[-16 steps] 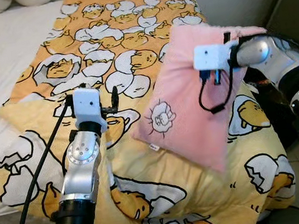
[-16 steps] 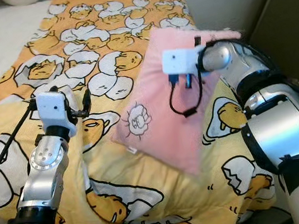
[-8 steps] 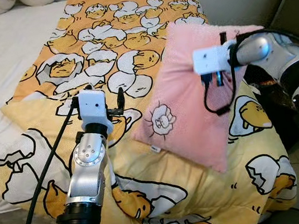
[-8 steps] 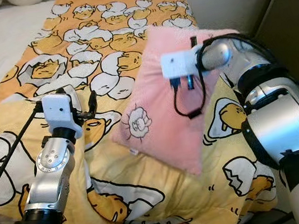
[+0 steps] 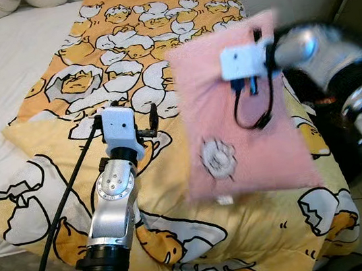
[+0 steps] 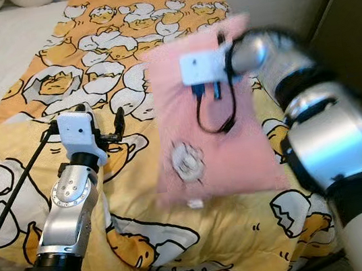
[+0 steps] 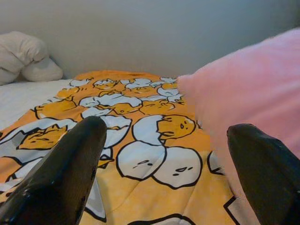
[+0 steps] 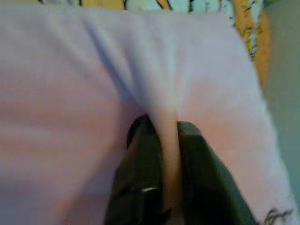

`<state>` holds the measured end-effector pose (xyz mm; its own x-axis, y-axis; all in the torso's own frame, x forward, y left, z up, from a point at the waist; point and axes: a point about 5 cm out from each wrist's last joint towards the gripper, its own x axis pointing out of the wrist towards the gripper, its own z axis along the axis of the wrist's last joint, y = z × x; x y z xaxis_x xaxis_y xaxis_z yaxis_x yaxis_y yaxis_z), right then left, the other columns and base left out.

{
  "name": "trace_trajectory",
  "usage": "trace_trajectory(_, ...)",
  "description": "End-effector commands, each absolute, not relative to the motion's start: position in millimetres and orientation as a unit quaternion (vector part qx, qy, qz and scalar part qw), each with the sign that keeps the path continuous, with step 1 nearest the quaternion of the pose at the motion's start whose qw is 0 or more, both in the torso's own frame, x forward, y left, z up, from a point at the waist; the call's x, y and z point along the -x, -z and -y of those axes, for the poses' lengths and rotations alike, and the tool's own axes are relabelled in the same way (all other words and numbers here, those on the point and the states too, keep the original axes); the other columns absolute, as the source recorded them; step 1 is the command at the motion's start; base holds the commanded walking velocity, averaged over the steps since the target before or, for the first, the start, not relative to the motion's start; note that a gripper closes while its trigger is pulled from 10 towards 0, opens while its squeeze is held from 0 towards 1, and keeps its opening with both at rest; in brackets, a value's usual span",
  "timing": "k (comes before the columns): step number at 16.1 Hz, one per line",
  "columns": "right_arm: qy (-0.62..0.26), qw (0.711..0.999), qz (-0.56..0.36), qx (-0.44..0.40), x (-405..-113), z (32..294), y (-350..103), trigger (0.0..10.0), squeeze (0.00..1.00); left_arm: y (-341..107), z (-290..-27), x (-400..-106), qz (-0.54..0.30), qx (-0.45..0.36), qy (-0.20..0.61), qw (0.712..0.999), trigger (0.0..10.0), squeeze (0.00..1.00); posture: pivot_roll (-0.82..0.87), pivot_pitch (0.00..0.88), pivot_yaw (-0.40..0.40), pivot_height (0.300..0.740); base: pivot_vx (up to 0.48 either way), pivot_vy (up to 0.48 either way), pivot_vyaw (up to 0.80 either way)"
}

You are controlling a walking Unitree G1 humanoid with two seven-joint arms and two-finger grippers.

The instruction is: Clean up the room

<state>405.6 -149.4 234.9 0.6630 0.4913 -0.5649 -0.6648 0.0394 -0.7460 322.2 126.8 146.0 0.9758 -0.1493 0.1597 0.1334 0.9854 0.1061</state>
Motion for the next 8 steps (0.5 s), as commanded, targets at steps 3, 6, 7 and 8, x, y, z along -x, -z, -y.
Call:
trace_trajectory(3,-0.375,0.788,-0.076,0.482,-406.6,160.2,-229.3,10.0,1.00,-146.5,-120.9,-322.6,0.081,-0.047,0.082,0.992,10.0,0.00,0.24,0.000,-0.103,0.728,0.000,0.000,0.00)
trace_trajectory(6,-0.289,0.878,-0.046,0.380,-412.1,171.6,-232.5,10.0,1.00,-147.4,-121.6,-324.1,0.083,-0.054,0.086,0.991,10.0,0.00,0.24,0.000,-0.101,0.728,0.000,0.000,0.00)
trace_trajectory(7,-0.211,0.938,-0.016,0.273,-416.7,182.5,-243.8,10.0,1.00,-147.5,-122.4,-324.5,0.084,-0.055,0.086,0.991,10.0,0.00,0.24,0.000,-0.106,0.728,0.000,0.000,0.00)
trace_trajectory(8,-0.186,0.966,-0.011,0.181,-416.9,190.6,-244.7,10.0,1.00,-146.0,-122.7,-324.6,0.080,-0.056,0.087,0.991,10.0,0.00,0.24,0.000,-0.106,0.728,0.000,0.000,0.00)
